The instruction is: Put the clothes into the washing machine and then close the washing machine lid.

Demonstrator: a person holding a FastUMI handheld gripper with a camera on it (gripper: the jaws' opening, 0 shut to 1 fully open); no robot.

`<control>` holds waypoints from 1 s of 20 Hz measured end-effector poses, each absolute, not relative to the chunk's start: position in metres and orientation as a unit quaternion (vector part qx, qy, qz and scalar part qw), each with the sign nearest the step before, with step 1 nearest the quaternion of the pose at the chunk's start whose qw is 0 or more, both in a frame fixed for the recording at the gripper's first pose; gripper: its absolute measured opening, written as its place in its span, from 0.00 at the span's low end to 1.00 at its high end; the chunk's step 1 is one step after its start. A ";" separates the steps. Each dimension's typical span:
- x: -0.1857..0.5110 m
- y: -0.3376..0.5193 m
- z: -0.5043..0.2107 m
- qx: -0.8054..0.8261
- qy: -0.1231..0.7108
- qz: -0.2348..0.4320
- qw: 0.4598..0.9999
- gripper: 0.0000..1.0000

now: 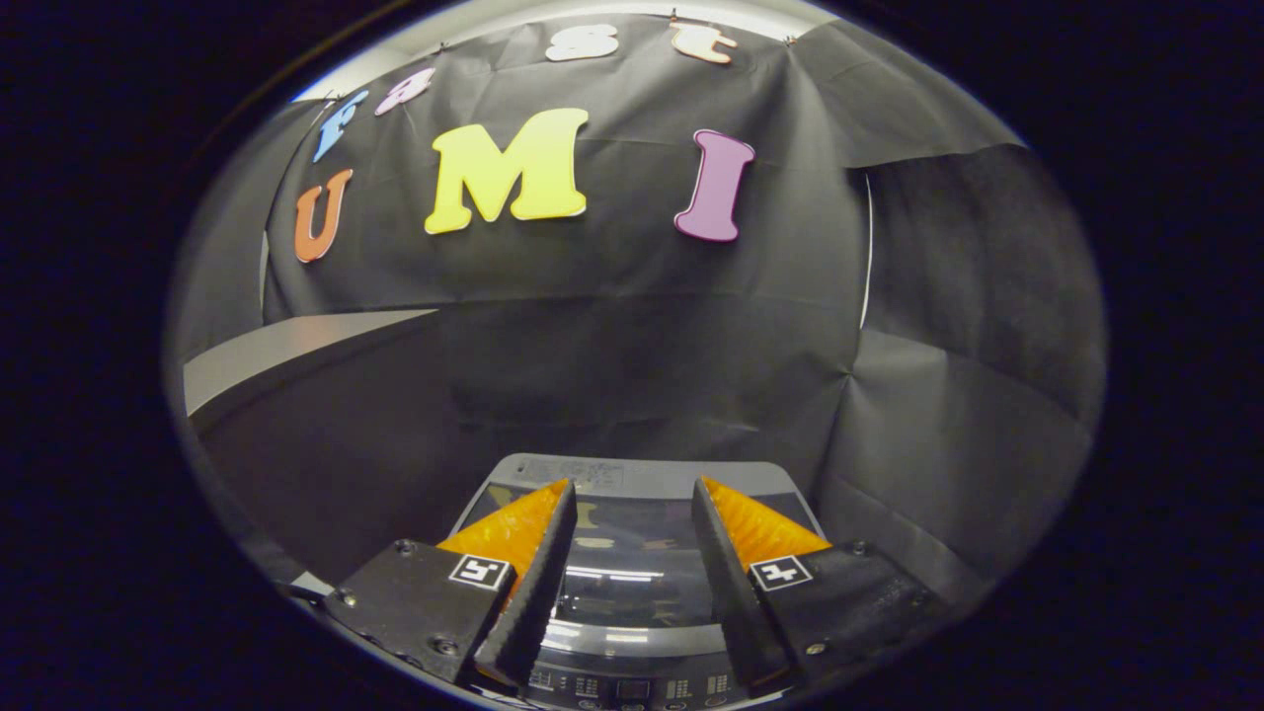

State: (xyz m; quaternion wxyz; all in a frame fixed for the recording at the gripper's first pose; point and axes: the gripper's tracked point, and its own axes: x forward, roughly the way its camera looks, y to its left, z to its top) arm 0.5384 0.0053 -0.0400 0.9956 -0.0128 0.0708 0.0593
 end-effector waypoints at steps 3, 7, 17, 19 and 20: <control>0.528 0.008 -0.048 -0.003 0.078 0.063 0.995 0.75; 0.500 0.010 -0.065 0.013 0.086 0.064 0.994 0.75; 0.271 0.009 -0.094 0.022 0.058 -0.014 0.998 0.81; 0.223 0.018 -0.097 0.017 0.058 -0.021 0.998 0.87; 0.198 0.023 -0.093 0.014 0.052 -0.020 0.998 0.88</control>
